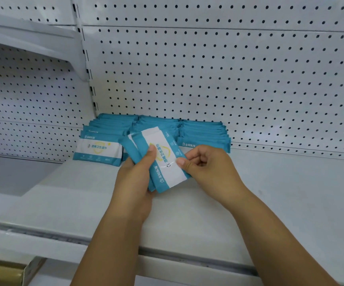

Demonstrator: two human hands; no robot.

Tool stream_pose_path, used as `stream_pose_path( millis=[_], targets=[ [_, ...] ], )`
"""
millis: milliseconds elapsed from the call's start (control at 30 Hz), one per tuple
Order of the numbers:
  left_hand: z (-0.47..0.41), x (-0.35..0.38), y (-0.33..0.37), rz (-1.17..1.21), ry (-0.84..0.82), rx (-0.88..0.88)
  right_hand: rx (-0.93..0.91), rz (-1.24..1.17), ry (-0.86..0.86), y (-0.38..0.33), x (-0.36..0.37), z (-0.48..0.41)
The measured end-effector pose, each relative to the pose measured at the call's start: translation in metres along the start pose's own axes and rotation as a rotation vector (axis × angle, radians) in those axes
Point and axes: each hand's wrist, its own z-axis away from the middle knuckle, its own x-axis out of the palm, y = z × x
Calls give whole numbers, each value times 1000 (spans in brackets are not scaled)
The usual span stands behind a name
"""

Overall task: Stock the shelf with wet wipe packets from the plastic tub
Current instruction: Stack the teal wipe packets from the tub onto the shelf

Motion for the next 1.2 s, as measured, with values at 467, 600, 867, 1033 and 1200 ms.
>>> stream_pose_path(
  millis=[467,600,867,1033,1200],
  targets=[
    [7,-7,8,-169,-138,23,140,-537,165,-5,5,-7],
    [2,-15,6,-118,-45,48,183,-735,182,-6,10,-7],
    [-8,-31,12,-102,135,162,212,-604,-67,-10,9,-6],
    [-7,-41,13,-103,266,228,111,-373,-111,-10,13,-7],
    [-15,-51,22,-21,535,342,59,-144,168,-1,26,-18]
  ],
)
